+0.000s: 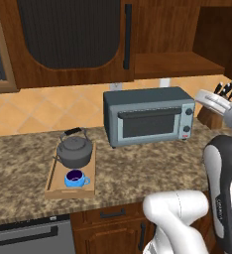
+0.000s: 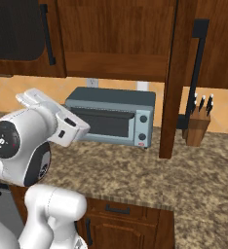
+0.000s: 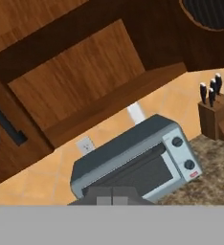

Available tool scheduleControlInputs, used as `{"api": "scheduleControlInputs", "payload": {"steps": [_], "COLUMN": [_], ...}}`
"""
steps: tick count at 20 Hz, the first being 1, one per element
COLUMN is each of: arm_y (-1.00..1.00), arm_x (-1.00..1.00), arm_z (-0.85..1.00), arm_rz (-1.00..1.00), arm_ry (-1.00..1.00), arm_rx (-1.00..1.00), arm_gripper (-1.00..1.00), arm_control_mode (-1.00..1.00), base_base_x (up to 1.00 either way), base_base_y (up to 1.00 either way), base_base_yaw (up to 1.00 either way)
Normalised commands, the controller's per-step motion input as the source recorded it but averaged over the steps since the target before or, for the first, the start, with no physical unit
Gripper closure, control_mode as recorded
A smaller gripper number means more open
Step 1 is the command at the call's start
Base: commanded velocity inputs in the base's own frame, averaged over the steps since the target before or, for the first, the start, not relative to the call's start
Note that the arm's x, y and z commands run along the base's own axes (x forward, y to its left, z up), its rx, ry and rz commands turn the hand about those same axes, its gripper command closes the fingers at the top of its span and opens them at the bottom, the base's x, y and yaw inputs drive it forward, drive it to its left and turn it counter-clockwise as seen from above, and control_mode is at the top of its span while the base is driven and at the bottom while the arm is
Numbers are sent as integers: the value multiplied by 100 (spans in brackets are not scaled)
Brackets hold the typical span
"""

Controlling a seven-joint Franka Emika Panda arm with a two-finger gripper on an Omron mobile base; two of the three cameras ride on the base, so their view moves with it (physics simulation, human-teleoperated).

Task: Pick the kettle from the counter and place it on the tray. Then pick the mug from the cabinet and place it on the tray. Then close the cabinet doors.

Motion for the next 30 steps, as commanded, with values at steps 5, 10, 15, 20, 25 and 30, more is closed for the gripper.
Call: {"api": "scheduleControlInputs", "payload": {"steps": [5, 10, 15, 20, 25, 30], "arm_y": [-28, -29, -12, -6, -7, -12], "arm_x": [0, 0, 0, 0, 0, 0], "arm_z": [-37, -47, -61, -57, -49, -37], "arm_rz": [0, 0, 0, 0, 0, 0], "arm_ry": [-10, -14, -15, -13, -17, -12], "arm_rx": [28, 28, 17, 14, 17, 15], "arm_gripper": [100, 100, 100, 100, 100, 100], "arm_control_mode": [-100, -100, -100, -100, -100, -100], "base_base_x": [0, 0, 0, 0, 0, 0], "base_base_y": [0, 0, 0, 0, 0, 0], "base_base_yaw": [0, 0, 0, 0, 0, 0]}}
